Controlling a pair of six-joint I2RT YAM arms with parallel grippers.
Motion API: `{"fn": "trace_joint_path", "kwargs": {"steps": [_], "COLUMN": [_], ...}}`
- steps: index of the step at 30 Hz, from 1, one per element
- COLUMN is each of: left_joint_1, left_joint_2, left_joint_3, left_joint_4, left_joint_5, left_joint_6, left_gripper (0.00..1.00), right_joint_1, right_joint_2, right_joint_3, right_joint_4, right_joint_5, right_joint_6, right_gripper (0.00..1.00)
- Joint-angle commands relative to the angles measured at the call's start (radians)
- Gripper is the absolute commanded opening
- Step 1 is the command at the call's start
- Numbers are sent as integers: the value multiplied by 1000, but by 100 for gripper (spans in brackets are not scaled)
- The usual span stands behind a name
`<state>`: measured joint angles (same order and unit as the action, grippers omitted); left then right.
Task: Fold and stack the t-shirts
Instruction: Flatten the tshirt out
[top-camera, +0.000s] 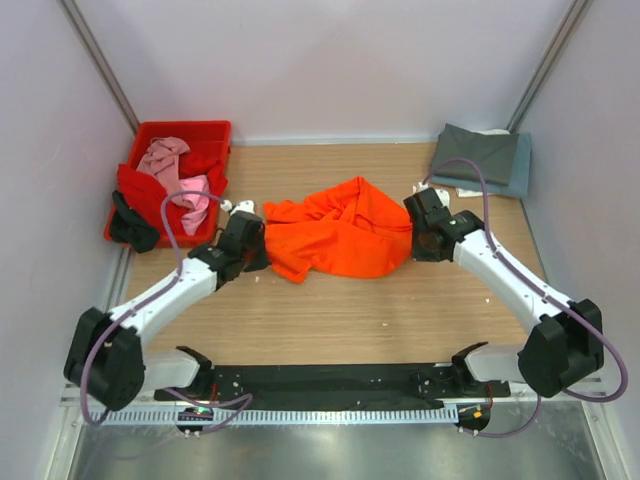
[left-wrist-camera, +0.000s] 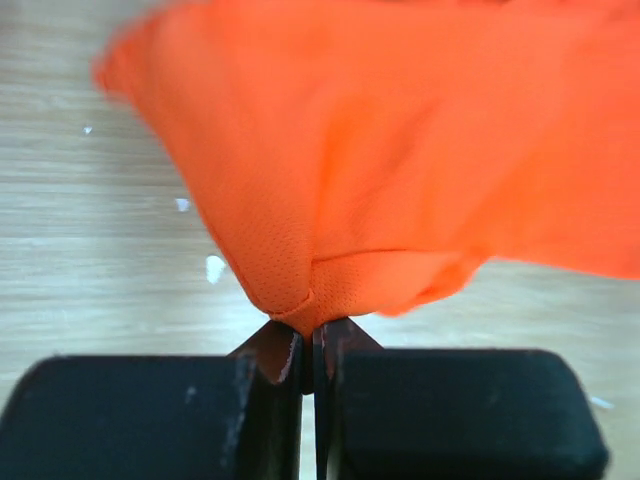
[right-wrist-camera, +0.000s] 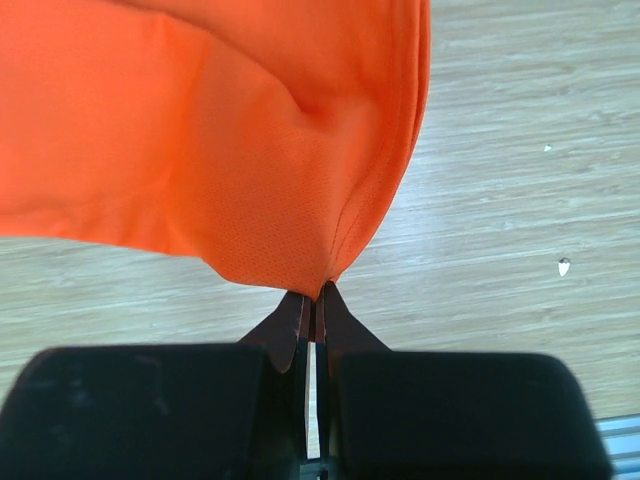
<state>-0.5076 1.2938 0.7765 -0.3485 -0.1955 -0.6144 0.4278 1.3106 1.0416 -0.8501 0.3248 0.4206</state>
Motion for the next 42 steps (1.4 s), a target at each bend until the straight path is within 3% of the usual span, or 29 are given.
{"fn": "trace_joint_path", "kwargs": {"steps": [1, 5, 10, 14, 20, 22, 27, 33, 35, 42], "left_joint_1": [4, 3, 3, 3, 3, 4, 9, 14, 14, 18], "left_joint_2": [-186, -313, -355, -393, -424, -451, -514, -427, -392, -85], "left_joint_3": [116, 292, 640, 829, 1108, 1121, 1138, 1193, 1202, 1250], "left_joint_4": [-164, -376, -555, -566, -547, -494, -422, -422, -428, -613], "left_joint_5": [79, 80, 177, 260, 456, 534, 544, 504, 469, 119], "left_joint_6": [-70, -56, 33, 134, 257, 271, 280, 252, 243, 168], "left_gripper": [0, 0, 0, 0, 0, 0, 0, 0, 0, 2], "right_joint_1": [-6, -6, -7, -6, -6, -7, -6, -4, -6, -4], "right_joint_2": [-99, -195, -342, -453, -678, -729, -823, -731, -634, -254], "right_joint_3": [107, 249, 428, 585, 633, 633, 656, 736, 775, 709], "right_joint_4": [-36, -79, -95, -96, -3, 26, 85, 59, 22, -50], "right_joint_5": [-4, -32, -119, -139, -176, -182, -132, -24, 69, 339], "right_joint_6": [3, -8, -86, -123, -183, -187, -223, -267, -269, -261], "right_gripper": [1, 1, 1, 1, 1, 1, 1, 1, 1, 1]}}
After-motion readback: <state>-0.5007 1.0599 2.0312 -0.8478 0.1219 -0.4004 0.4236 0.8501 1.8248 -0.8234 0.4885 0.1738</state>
